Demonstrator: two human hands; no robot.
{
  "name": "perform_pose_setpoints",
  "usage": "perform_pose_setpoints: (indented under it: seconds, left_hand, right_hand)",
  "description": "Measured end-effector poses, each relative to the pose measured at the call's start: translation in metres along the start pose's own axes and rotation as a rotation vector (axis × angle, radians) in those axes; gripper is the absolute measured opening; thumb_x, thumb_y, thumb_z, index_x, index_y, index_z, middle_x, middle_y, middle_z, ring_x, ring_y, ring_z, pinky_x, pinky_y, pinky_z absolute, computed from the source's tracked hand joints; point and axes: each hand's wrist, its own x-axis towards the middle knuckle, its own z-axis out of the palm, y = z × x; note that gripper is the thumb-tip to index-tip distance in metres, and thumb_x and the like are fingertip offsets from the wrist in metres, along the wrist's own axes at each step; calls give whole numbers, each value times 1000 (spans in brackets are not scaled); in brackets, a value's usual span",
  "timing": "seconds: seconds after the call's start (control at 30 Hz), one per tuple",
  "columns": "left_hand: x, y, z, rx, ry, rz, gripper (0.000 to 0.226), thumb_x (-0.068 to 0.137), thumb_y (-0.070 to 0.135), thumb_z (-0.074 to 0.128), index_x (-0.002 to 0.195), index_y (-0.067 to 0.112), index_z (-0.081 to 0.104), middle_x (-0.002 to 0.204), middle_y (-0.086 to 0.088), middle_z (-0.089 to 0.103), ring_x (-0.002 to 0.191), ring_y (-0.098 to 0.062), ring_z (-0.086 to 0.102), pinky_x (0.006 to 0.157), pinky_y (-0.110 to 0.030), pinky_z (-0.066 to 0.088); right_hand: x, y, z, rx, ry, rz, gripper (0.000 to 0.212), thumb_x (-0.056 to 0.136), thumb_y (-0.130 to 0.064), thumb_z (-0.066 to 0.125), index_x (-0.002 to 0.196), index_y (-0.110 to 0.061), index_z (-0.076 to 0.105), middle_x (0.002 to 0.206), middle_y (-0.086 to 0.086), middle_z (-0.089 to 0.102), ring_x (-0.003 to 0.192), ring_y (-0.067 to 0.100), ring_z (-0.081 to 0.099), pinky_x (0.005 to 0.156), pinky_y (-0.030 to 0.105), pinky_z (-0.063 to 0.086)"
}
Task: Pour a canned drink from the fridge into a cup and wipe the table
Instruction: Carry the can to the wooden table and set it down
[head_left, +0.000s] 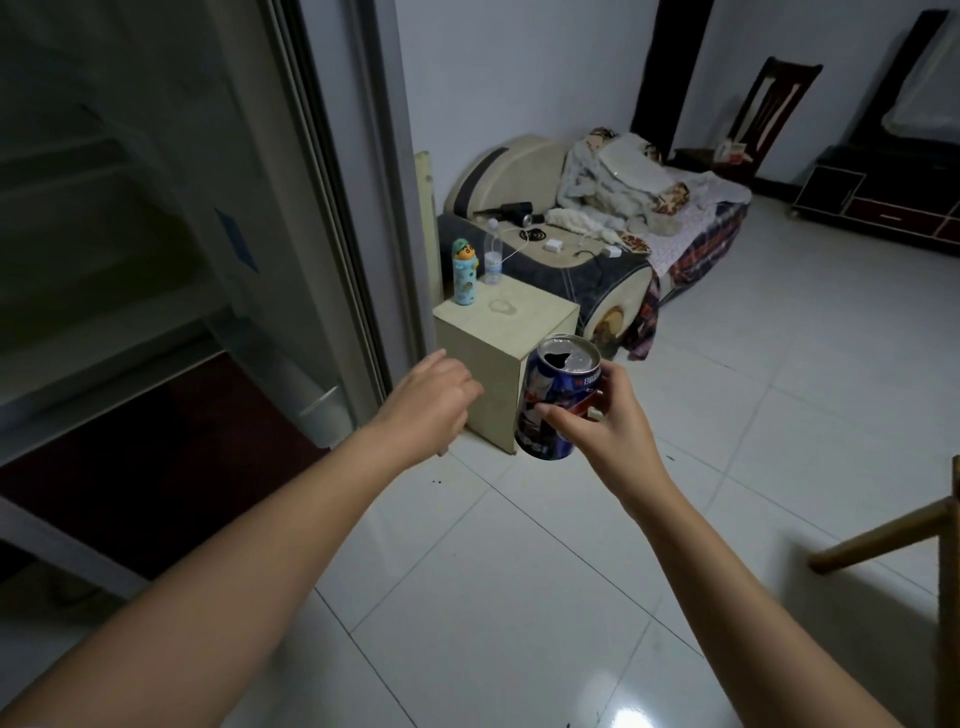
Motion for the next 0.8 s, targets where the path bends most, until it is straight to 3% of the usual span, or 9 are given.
perform_pose_setpoints:
  seconds: [0.07, 0.17, 0.23, 0.33, 0.47, 0.7, 0.8]
  left_hand:
    - [4, -3, -1, 144, -45, 51, 28, 85, 4, 51, 109, 9, 63, 108, -7, 62, 119, -24, 47, 113, -32, -8]
    - [10, -10, 0, 337, -132, 48, 28, 87, 7, 51, 113, 11, 62, 115, -7, 61, 127, -24, 41, 109, -36, -15]
    - [11, -14, 1, 419, -131, 44, 22, 82, 8, 58, 101, 12, 67, 103, -7, 65, 117, -25, 50, 112, -37, -8]
    - [11, -21, 4, 473, -97, 45, 14, 61, 11, 75, 73, 17, 71, 74, 0, 67, 89, -20, 63, 112, -39, 15]
    - [8, -25, 13, 485, -49, 91, 16, 56, 10, 76, 68, 18, 70, 69, 3, 64, 83, -17, 63, 111, -37, 20]
    - [-18, -38, 14, 456, 84, 112, 13, 63, 1, 70, 71, 11, 69, 70, -2, 62, 82, -22, 63, 116, -35, 4]
    - [-39, -44, 11, 433, 126, 125, 19, 75, 1, 53, 75, 10, 70, 76, -4, 65, 86, -22, 64, 117, -32, -3]
  right_hand:
    - [3, 0, 1, -8, -11, -5, 61, 72, -23, 74, 120, -25, 38, 105, -15, 55, 99, 4, 55, 85, 28, 48]
    - [5, 1, 3, -21, -17, -2, 66, 71, -27, 74, 125, -21, 37, 114, -6, 55, 105, 10, 54, 90, 35, 50]
    - [5, 2, 5, -24, -22, 0, 66, 72, -26, 74, 126, -20, 37, 115, -5, 55, 105, 11, 54, 91, 37, 50]
    - [5, 3, 9, -31, -25, 4, 65, 73, -24, 74, 126, -20, 37, 115, -5, 55, 105, 11, 54, 91, 40, 50]
    - [5, 6, 17, -26, -40, 26, 67, 73, -22, 74, 129, -18, 37, 116, -4, 55, 105, 11, 53, 93, 40, 49]
    - [5, 5, 39, -31, -87, 28, 65, 74, -21, 74, 128, -19, 38, 112, -10, 54, 104, 8, 53, 94, 37, 49]
    - [2, 1, 54, -38, -99, 27, 65, 73, -22, 74, 127, -20, 38, 108, -12, 55, 100, 3, 54, 92, 34, 49]
